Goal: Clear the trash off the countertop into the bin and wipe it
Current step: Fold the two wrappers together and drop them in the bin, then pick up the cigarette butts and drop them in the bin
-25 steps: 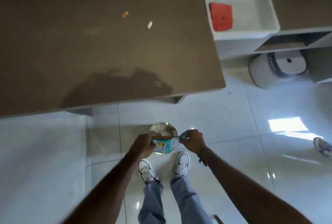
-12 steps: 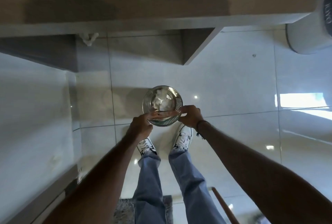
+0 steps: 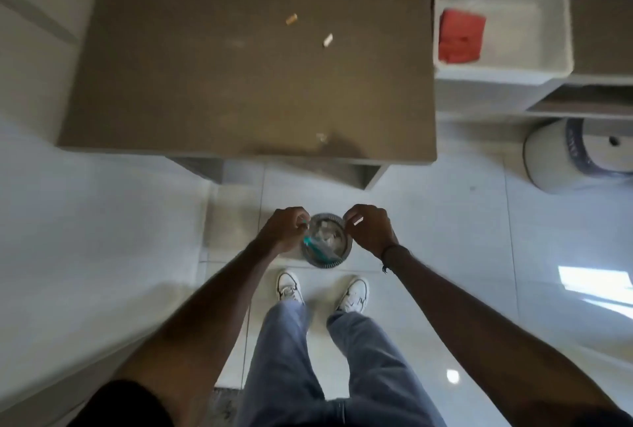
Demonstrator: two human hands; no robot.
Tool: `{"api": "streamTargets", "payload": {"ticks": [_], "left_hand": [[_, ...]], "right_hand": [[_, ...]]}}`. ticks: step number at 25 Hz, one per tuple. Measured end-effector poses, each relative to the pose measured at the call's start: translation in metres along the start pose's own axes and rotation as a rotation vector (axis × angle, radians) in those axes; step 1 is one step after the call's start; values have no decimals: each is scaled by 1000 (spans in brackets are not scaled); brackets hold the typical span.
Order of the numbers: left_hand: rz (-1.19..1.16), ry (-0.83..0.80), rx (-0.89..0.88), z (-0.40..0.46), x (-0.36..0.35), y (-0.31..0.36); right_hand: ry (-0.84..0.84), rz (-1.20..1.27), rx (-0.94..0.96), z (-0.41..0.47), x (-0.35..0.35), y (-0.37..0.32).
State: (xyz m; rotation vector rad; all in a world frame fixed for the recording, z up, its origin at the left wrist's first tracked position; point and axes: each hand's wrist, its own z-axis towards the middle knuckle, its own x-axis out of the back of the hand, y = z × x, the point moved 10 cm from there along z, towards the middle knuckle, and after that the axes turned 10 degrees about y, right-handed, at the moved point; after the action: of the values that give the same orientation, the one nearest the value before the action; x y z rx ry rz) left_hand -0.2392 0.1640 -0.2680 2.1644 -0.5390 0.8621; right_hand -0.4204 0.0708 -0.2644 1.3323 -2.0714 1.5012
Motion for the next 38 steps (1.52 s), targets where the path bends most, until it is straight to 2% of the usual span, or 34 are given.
{"api": "streamTargets", "payload": {"ticks": [4,6,12,15,18,23,26,28,33,38], "left_hand": [[-65,156,-80,-3,86,54],[-91,210,-105,5,121,76],[-86,325,-144,64,195,108],[-21,339,-203,114,221,111],[64,339,-280,171,242,113],[165,393,-279,256,268,129],[265,397,-366,291,270,150],[276,343,-438,305,262,163],[367,219,-623,301,235,168],[213,291,-584,235,236,159]], "right_hand": [[89,-16,250,-1,66,-88],[97,-9,305,12,90,-121],[195,-28,286,79,135,-179],[212,-129,240,122,135,-202],[255,-250,272,164,132,-233],[171,-457,293,233,105,-261],[134,-643,372,254,89,-269],[128,-708,407,262,83,-270],[202,-623,439,259,86,-273],[179,-481,320,223,100,-247]]}}
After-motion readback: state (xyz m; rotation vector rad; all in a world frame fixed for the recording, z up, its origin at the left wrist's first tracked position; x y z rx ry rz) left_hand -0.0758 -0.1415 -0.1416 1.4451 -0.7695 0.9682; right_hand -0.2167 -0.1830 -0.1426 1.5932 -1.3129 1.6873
